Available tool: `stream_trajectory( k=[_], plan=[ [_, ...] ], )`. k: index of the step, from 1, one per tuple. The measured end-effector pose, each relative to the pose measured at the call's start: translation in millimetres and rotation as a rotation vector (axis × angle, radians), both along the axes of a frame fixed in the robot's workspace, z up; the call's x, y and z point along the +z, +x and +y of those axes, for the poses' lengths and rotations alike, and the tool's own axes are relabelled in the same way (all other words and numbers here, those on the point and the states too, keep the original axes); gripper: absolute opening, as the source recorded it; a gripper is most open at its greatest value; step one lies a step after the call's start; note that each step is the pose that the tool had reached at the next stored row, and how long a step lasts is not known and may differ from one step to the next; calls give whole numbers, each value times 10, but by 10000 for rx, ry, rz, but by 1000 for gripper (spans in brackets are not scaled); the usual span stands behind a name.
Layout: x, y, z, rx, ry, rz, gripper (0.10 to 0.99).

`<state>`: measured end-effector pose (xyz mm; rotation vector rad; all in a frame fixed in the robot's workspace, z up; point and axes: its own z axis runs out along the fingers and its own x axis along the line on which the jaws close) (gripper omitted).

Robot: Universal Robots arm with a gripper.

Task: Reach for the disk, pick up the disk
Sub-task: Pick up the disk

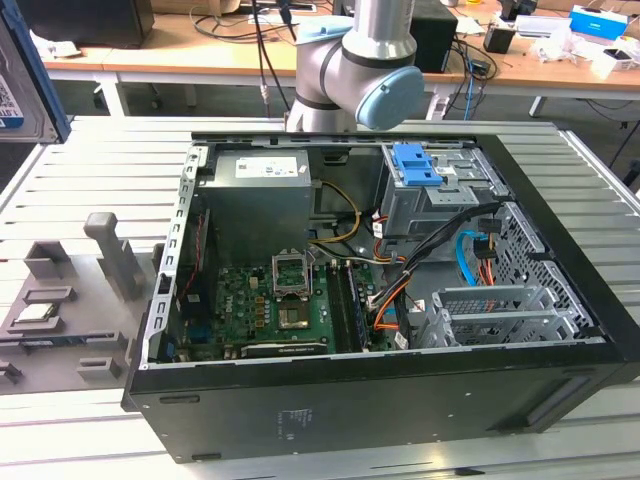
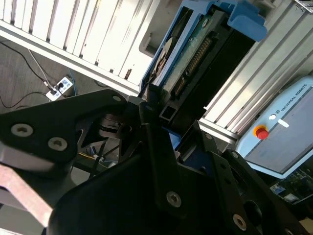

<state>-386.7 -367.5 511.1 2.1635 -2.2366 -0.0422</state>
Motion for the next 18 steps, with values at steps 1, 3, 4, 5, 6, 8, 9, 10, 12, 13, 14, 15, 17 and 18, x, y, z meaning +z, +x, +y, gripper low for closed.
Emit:
stream_trajectory(
  k=[1,3,4,5,6,8,9,10,12,13,14,15,17,18],
  plan=[
    [9,0,0,0,0,0,365],
    [63,0,0,1,0,1,365],
    [74,0,0,1,0,1,365],
    [76,0,0,1,0,1,365],
    [76,0,0,1,0,0,365],
    [76,0,-1,1,-6,0,365],
    [77,0,0,1,-7,1,365],
    [77,1,0,1,-8,1,365],
    [77,19,0,0,-9,0,365],
    [76,31,0,0,-8,0,365],
    [77,47,0,1,-8,1,365],
    [77,67,0,0,-8,1,365],
    [77,111,0,1,-8,0,365],
    [76,137,0,0,-7,-1,365]
  ],
)
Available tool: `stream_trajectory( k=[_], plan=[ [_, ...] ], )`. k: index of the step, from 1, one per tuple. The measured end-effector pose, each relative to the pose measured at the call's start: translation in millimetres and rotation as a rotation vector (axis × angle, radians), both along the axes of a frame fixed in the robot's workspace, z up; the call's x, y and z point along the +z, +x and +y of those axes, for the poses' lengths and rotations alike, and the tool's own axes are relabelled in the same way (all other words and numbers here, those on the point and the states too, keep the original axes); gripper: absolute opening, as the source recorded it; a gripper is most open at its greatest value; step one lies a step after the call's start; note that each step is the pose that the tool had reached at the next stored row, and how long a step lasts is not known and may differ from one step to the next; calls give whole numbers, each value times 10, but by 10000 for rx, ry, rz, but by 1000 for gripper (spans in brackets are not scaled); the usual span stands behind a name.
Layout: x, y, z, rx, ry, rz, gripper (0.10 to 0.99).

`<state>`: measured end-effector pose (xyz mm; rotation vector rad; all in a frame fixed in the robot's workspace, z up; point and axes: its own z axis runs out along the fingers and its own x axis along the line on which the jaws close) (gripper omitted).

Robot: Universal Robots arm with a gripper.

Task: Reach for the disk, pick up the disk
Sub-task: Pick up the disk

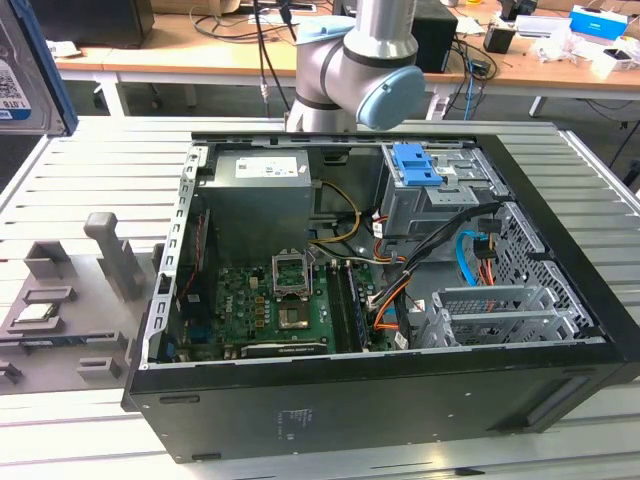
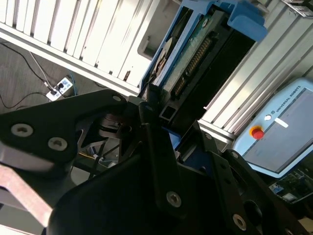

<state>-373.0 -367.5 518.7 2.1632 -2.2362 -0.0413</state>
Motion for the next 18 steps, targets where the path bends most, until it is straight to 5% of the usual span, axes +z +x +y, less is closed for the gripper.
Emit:
stream_trajectory(
  k=[18],
  plan=[
    [1,698,1,-1,-1,4,365]
  ],
)
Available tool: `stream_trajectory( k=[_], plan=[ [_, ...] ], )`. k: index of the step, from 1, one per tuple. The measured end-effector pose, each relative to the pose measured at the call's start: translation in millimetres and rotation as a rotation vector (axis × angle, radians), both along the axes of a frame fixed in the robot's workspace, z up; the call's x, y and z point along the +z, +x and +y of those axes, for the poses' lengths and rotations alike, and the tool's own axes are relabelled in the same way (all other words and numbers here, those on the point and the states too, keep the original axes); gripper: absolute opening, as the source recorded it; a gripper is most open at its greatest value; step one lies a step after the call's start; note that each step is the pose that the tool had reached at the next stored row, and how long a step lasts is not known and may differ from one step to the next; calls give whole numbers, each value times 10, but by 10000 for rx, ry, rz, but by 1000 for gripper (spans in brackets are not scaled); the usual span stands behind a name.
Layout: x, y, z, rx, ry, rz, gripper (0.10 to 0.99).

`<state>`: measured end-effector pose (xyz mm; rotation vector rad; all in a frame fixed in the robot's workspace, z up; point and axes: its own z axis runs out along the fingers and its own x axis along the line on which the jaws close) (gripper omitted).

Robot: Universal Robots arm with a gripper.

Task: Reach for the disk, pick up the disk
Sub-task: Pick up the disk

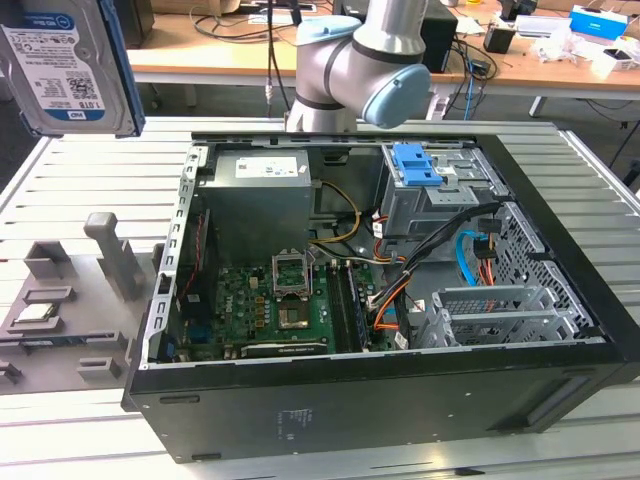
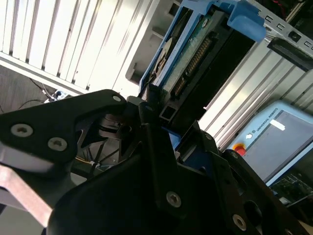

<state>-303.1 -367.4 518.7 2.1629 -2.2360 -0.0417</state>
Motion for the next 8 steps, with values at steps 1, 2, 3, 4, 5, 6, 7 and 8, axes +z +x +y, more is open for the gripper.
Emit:
stream_trajectory(
  k=[1,2,3,4,5,6,7,8],
  plan=[
    [-1,28,0,1,1,-1,365],
    [-1,59,0,1,1,-1,365],
    [0,125,0,2,1,0,365],
    [0,168,0,1,0,2,365],
    [0,204,0,0,0,2,365],
    [-1,263,0,0,1,2,365],
    [0,301,0,1,0,3,365],
    [-1,336,0,1,0,3,365]
  ],
)
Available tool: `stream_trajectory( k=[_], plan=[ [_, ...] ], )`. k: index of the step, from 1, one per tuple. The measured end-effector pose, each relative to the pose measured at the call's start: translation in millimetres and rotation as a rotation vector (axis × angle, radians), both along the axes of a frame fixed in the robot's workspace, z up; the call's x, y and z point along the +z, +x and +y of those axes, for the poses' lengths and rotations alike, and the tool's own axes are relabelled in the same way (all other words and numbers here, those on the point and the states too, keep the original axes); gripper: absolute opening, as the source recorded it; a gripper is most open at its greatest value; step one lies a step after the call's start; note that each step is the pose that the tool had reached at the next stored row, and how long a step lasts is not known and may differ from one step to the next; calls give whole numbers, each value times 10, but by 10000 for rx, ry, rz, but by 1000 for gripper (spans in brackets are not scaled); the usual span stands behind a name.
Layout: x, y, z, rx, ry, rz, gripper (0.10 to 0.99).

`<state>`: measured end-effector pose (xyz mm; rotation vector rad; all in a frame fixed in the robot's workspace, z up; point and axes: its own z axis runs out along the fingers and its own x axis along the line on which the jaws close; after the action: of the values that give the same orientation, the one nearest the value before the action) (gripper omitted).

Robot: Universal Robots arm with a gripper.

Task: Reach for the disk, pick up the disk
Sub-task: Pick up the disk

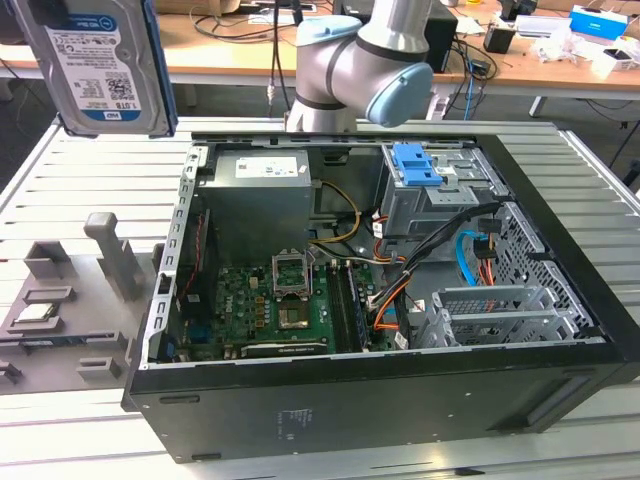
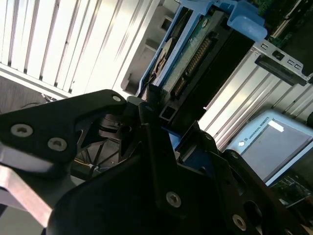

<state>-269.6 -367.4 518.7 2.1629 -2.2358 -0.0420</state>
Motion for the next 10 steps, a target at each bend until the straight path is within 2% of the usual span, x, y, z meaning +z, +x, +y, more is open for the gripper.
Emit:
stream_trajectory(
  k=[3,6,8,10],
  plan=[
    [0,123,0,-1,-1,3,365],
    [0,310,1,-1,0,6,365],
    [0,385,1,-1,0,8,365],
    [0,545,1,-1,0,11,365]
  ],
)
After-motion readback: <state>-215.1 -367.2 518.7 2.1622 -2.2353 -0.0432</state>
